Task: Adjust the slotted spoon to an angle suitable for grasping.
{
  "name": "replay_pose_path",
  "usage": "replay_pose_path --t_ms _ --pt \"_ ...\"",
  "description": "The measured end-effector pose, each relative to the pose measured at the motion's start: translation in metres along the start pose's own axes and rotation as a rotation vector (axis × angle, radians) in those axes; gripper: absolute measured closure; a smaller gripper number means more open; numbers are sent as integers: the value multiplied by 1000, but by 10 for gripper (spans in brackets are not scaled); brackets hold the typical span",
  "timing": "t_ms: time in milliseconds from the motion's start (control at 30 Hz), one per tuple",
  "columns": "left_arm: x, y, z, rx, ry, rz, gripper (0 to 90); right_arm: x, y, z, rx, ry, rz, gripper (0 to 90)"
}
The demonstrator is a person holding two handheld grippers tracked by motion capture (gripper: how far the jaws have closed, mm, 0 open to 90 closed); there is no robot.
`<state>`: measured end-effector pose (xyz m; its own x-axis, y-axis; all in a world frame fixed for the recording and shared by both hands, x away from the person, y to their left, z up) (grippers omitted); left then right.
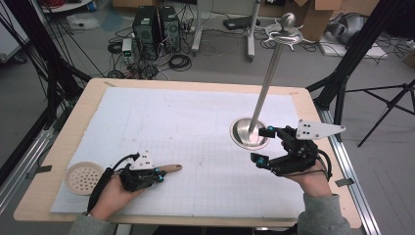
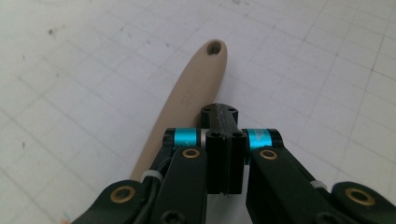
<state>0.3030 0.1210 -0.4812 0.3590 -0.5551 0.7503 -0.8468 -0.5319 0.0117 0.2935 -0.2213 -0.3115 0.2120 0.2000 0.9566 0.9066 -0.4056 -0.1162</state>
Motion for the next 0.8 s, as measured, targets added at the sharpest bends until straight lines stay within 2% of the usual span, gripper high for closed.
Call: replay_pose_path --t_ms 233,533,800 --pt "3 -7 4 15 11 -8 896 -2 -1 -4 -8 2 1 141" --pt "8 -24 10 38 19 -15 896 -5 -2 -9 -17 -5 5 141" --pt "11 -38 14 91 18 -35 896 -9 -2 -15 -31 -10 18 141"
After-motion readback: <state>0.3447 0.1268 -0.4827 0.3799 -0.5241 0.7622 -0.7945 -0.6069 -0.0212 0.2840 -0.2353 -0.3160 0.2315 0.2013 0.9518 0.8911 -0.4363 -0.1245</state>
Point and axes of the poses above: each handheld gripper's, and its own axes: z roughly forward along the jaws, x roughly out of its top, y roughly to its right, the point moved 6 cm from there along z, roughly forward along the jaws
